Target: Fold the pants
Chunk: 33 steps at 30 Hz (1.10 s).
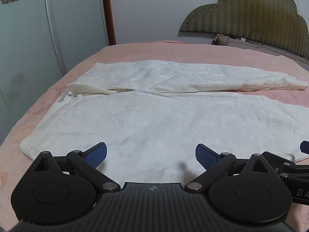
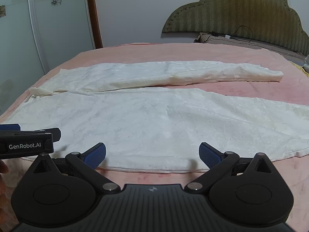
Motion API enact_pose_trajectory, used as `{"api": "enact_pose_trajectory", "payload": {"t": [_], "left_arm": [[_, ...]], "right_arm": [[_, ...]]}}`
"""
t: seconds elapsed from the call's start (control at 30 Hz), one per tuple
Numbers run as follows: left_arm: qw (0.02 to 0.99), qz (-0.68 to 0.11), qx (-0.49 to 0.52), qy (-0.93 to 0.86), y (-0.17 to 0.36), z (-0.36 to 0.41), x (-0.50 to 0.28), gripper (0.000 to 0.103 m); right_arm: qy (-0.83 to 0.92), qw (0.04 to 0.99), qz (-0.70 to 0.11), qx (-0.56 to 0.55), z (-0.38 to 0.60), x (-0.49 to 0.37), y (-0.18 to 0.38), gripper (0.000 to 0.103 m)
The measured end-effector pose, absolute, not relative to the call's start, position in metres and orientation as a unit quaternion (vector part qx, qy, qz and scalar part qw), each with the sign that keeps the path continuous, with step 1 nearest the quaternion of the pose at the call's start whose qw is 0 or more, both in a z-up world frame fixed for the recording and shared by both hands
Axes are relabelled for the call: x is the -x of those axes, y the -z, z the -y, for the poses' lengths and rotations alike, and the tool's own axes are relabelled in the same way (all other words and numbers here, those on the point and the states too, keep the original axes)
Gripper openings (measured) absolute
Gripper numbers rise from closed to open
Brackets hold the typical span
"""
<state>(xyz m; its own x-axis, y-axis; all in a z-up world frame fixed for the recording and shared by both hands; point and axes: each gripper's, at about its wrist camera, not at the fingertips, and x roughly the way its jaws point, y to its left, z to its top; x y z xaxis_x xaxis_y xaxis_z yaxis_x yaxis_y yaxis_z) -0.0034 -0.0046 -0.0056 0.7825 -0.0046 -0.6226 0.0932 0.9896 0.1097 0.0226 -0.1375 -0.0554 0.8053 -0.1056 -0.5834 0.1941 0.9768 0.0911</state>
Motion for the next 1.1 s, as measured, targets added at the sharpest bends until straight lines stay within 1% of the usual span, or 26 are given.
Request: {"api": "enact_pose_trajectory", "payload": {"t": [1.1], "left_arm": [[0.94,-0.333,-0.069,0.015,0.0081,0.0025,0.0042,0.101]], "right_arm": [[0.068,0.945,-0.31,-0.077,0.1366,-0.0222,0.0598,0.103]]}}
